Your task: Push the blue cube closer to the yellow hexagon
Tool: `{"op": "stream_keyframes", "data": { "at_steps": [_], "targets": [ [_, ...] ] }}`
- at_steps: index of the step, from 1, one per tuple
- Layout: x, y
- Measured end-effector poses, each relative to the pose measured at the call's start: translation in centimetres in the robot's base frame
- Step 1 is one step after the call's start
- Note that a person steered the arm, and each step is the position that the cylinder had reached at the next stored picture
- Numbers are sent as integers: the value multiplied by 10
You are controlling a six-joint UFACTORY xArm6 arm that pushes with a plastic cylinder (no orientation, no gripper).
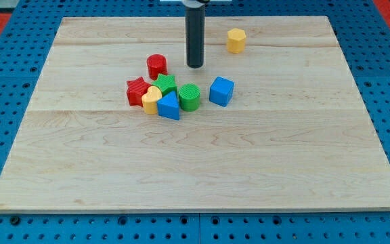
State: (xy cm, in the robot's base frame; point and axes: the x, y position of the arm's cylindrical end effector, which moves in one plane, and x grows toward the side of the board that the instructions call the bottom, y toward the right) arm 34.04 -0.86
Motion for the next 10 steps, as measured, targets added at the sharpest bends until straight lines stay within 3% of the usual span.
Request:
{"op": "stream_keyframes", "data": {
  "at_steps": [3,4,7,10],
  "targets": [
    [90,0],
    [100,12],
    [70,91],
    [63,75]
  ]
}}
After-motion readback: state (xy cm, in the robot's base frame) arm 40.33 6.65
